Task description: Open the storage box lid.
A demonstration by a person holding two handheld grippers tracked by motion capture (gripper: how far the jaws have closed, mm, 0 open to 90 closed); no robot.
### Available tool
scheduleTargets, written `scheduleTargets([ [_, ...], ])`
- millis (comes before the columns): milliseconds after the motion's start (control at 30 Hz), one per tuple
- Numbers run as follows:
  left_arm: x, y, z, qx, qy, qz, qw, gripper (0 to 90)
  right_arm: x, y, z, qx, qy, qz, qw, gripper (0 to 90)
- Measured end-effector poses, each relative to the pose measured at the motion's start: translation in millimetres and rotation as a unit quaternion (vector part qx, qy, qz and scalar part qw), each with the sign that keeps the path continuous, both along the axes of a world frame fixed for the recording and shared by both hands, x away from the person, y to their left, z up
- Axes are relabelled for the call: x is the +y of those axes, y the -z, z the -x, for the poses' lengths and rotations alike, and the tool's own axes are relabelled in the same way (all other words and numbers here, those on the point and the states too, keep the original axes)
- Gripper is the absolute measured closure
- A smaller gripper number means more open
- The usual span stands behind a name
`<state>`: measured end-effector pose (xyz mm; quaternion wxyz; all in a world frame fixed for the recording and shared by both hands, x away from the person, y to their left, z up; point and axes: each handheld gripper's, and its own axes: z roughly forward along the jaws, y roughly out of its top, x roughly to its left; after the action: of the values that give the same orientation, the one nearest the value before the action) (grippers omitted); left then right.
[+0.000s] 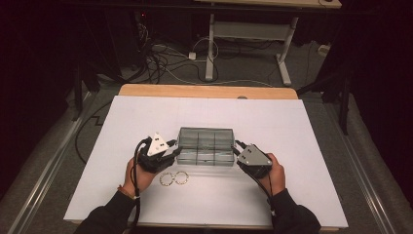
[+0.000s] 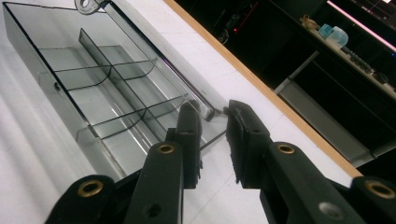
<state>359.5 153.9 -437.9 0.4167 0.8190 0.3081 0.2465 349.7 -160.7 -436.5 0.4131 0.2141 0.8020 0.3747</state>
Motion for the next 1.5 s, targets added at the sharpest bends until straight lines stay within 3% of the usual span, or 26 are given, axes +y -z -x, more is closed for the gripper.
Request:
scheduleTargets([
  [167,-4.2,-8.6,-4.9,-0.032,0.003,-0.010,0.9994,61.1,0.2,-5.5,-4.9,-0.001,0.003,-0.001,1.0000,75.7],
  [267,-5.6,-12.7,-8.8,-0.035,0.004,-0.019,0.9992,61.2,-0.5,-9.3,-9.1,-0.004,0.003,-0.003,1.0000,76.9],
  [333,-4.0,-15.9,-12.2,-0.035,0.008,-0.012,0.9993,61.7,-1.2,-12.5,-12.0,-0.003,0.003,-0.009,1.0000,78.7],
  [500,-3.0,-21.0,-19.7,-0.039,0.009,-0.023,0.9989,65.8,-2.0,-17.5,-19.1,0.003,0.003,-0.022,0.9998,82.4],
  [667,-0.8,-24.0,-27.8,-0.044,0.011,-0.022,0.9988,69.0,-0.8,-23.7,-26.4,0.006,0.006,-0.031,0.9995,82.8],
  [900,-1.3,-26.7,-43.6,-0.042,0.008,-0.008,0.9991,69.0,-0.1,-30.6,-37.6,0.009,0.012,-0.046,0.9988,82.9],
  [1067,0.1,-26.7,-56.6,-0.040,0.007,0.024,0.9989,68.8,-0.3,-32.5,-46.6,0.010,0.019,-0.067,0.9976,82.7],
  [1267,-1.3,-19.7,-66.7,-0.032,-0.004,0.043,0.9985,68.5,0.7,-32.4,-56.3,0.009,0.027,-0.088,0.9957,81.8],
  [1500,-0.8,-10.9,-75.5,-0.042,-0.006,0.060,0.9973,68.4,4.0,-28.1,-63.1,-0.003,0.044,-0.101,0.9939,81.0],
])
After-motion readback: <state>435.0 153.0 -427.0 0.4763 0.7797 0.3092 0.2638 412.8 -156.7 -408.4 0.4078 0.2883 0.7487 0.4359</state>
